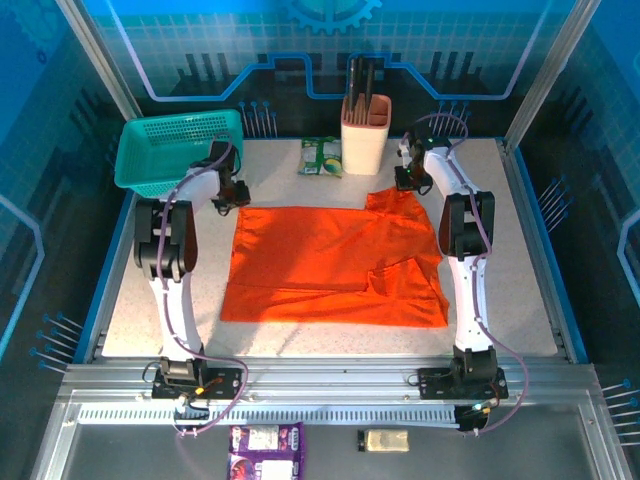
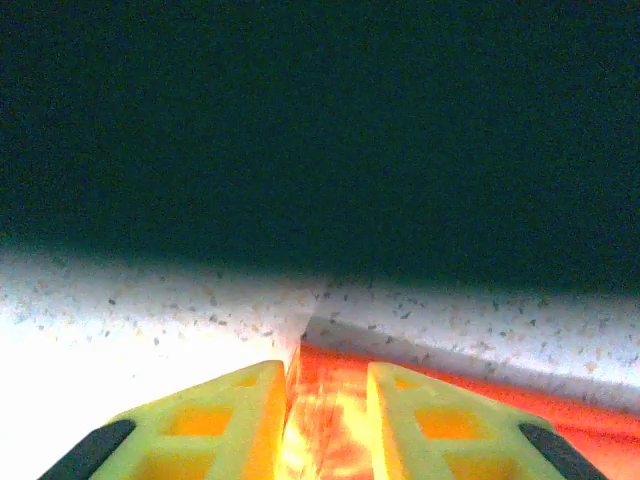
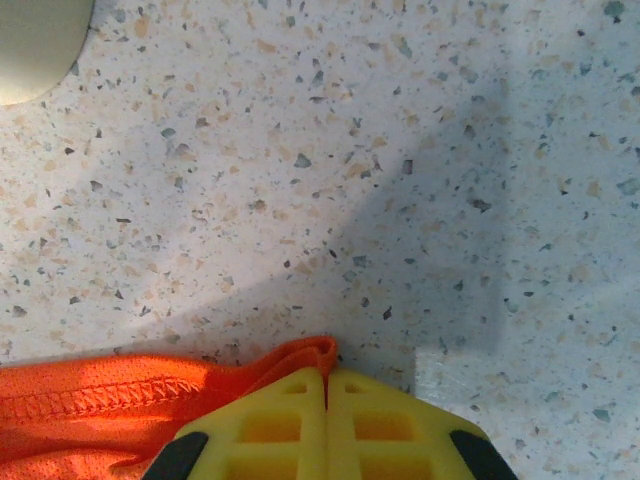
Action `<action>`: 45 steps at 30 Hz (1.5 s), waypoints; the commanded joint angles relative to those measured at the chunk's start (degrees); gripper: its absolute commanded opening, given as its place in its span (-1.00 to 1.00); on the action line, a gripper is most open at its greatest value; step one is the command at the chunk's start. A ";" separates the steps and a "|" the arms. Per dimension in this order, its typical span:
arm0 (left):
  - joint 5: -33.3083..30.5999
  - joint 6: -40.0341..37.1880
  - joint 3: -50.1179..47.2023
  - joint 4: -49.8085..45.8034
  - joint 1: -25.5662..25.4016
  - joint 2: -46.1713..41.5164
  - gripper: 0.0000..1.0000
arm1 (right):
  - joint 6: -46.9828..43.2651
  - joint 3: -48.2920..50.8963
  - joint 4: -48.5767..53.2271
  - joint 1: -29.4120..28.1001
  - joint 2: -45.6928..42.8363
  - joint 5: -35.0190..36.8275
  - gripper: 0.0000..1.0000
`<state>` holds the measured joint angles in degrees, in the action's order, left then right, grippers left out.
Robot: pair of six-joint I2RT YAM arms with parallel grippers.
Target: Fold the inside-out t-shirt
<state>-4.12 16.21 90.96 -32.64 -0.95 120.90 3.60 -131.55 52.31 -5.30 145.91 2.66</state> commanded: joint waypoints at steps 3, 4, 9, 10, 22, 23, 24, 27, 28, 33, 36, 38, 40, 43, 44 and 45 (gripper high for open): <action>-4.03 1.24 -6.10 4.88 -1.31 -7.17 -0.41 | 0.19 -0.35 2.13 -0.84 -2.47 0.63 -0.98; -4.46 1.41 -7.16 5.76 -1.57 -7.58 -0.42 | 0.28 -0.51 2.26 -0.77 -2.38 0.77 -0.98; -4.35 2.72 -9.62 7.40 -2.30 -6.97 -0.44 | 0.46 -0.50 2.31 -0.84 -2.38 0.60 -0.98; -4.66 2.78 -9.33 7.18 -2.47 -6.75 -0.44 | 0.45 -0.55 2.28 -0.81 -2.36 0.49 -0.98; -2.78 7.31 -6.29 2.52 -2.13 -2.85 -0.39 | 0.63 -0.99 2.71 -0.79 -2.90 0.38 -0.98; -2.25 7.92 -6.75 3.10 -1.97 -2.67 -0.38 | 0.63 -0.99 2.74 -0.85 -2.90 0.34 -0.98; -1.76 8.39 -6.76 3.25 -1.87 -2.37 -0.38 | 0.64 -0.99 2.73 -0.77 -2.96 0.26 -0.98; -2.24 10.08 -6.50 3.53 -1.71 -1.41 -0.38 | 0.66 -0.99 2.86 -0.84 -3.08 0.16 -0.98; -2.55 10.79 -6.30 3.55 -1.53 -1.05 -0.38 | 0.55 -0.88 2.92 -0.84 -3.17 0.15 -0.98; -1.69 12.70 -3.71 2.61 -0.63 2.17 -0.40 | 0.24 -0.85 3.26 -0.85 -3.42 0.36 -0.98; -1.42 12.97 -2.81 3.16 -0.54 3.03 -0.43 | 0.23 -0.69 3.32 -0.83 -3.60 0.26 -0.98; -1.15 12.76 -1.98 3.01 -0.54 3.46 -0.46 | 0.19 -0.47 3.23 -0.84 -3.63 0.24 -0.98; -1.15 12.71 -1.63 2.92 -0.38 3.34 -0.46 | 0.13 -0.38 3.34 -0.85 -3.73 0.09 -0.98; -1.62 12.89 -2.07 3.58 -0.02 2.19 -0.42 | 0.18 -0.03 3.32 -0.79 -3.95 0.31 -0.99; -2.06 12.92 -2.19 3.80 0.12 1.77 -0.41 | 0.06 0.14 3.29 -0.85 -4.12 0.27 -0.99; -2.25 12.82 -2.20 4.09 0.16 1.43 -0.41 | 0.06 0.15 3.28 -0.82 -4.23 0.27 -0.98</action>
<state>-5.52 27.31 87.61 -31.00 -2.52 121.80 3.60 -131.55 53.60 -5.30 144.75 2.83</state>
